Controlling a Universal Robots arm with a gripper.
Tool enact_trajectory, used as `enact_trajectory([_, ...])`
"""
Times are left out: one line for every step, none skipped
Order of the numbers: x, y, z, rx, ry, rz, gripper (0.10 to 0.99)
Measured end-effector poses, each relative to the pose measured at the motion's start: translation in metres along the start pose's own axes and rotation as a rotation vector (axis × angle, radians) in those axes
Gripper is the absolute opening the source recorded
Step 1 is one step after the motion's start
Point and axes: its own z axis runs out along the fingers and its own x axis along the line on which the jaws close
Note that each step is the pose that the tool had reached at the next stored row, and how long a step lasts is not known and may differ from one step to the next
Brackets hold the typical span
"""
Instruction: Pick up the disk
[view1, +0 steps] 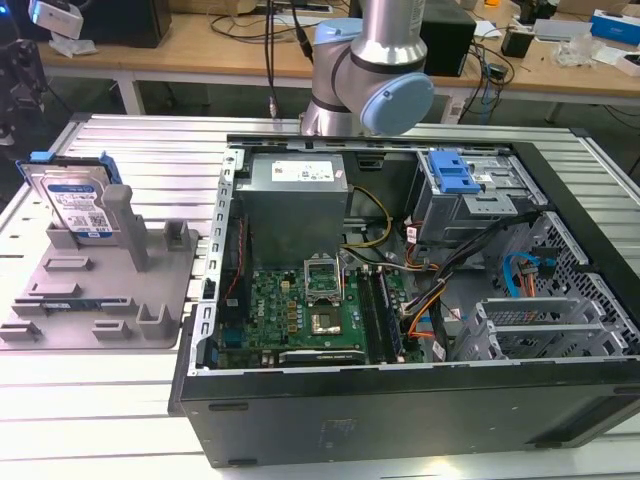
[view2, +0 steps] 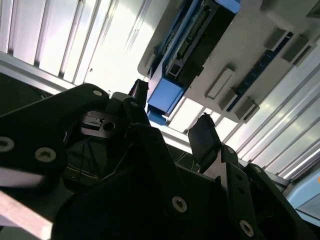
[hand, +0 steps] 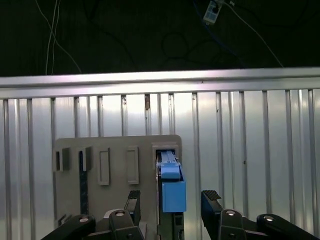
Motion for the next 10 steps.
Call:
enact_trajectory([-0.0001, 0.0, 0.0005, 0.0, 0.0006, -0.003, 0.6])
enact_trajectory([-0.0001, 0.0001, 0.0009, 0.0, 0.001, -0.005, 0.6])
enact_trajectory([-0.0001, 0.0, 0.0012, 0.0, 0.0012, -0.006, 0.6])
enact_trajectory([-0.0001, 0.0, 0.0016, 0.0, 0.0013, -0.006, 0.6])
enact_trajectory([-0.0001, 0.0001, 0.0016, 0.0, 0.0014, -0.006, 0.6])
enact_trajectory([-0.0001, 0.0001, 0.0017, 0.0, 0.0014, -0.006, 0.6])
enact_trajectory([-0.0001, 0.0, 0.0018, 0.0, 0.0014, -0.006, 0.6])
enact_trajectory([-0.0001, 0.0, 0.0018, 0.0, 0.0014, -0.006, 0.6])
enact_trajectory([-0.0001, 0.0, 0.0021, 0.0, 0.0012, -0.006, 0.6])
enact_trajectory([-0.0001, 0.0, 0.003, 0.0, 0.0012, -0.006, 0.6])
